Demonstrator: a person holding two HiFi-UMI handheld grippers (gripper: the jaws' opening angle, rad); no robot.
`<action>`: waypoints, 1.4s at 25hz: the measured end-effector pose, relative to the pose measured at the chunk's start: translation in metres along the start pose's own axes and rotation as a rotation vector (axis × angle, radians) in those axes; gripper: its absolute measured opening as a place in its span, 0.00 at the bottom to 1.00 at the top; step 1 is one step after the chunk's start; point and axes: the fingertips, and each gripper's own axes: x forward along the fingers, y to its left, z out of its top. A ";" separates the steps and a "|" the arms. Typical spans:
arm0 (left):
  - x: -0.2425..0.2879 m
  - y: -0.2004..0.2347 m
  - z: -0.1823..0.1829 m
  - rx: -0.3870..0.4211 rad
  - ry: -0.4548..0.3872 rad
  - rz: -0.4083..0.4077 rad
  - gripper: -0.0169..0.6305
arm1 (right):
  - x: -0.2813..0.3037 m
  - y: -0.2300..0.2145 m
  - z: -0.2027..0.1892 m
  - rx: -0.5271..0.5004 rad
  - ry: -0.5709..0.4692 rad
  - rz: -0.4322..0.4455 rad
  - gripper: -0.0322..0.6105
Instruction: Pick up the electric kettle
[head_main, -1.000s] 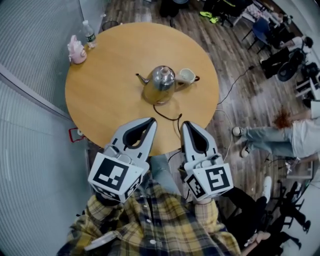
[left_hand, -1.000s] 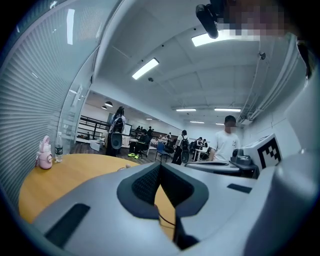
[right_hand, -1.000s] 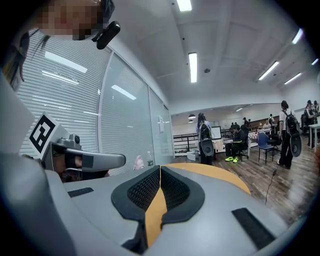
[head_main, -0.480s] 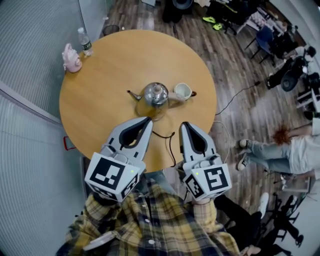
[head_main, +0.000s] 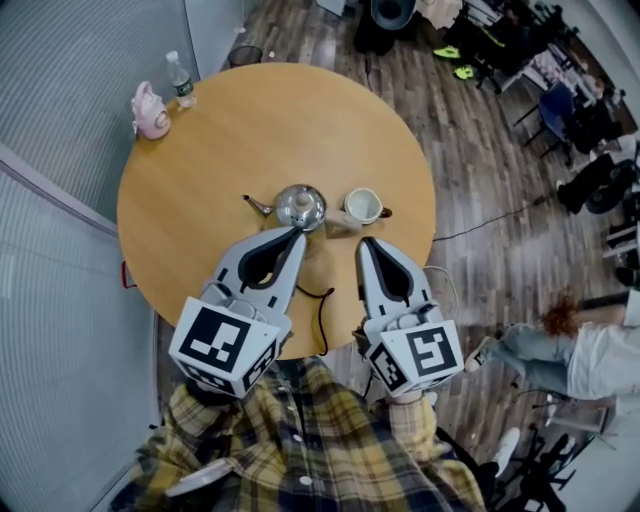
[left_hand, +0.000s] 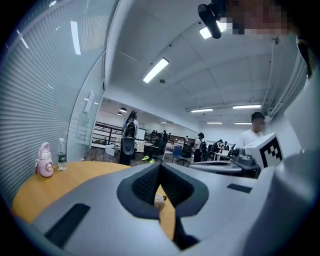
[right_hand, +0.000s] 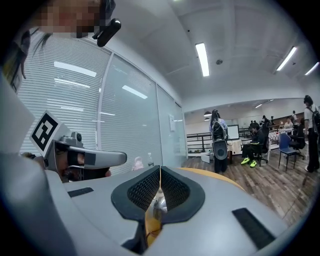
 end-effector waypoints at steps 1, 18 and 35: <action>0.002 0.000 -0.001 0.000 0.001 0.010 0.03 | 0.002 -0.002 -0.001 -0.003 0.003 0.011 0.10; 0.012 0.019 0.001 -0.007 0.018 0.053 0.03 | 0.026 -0.011 -0.005 0.016 0.008 0.028 0.10; 0.024 0.051 -0.038 -0.052 0.073 0.059 0.03 | 0.051 -0.026 -0.046 0.023 0.060 -0.005 0.11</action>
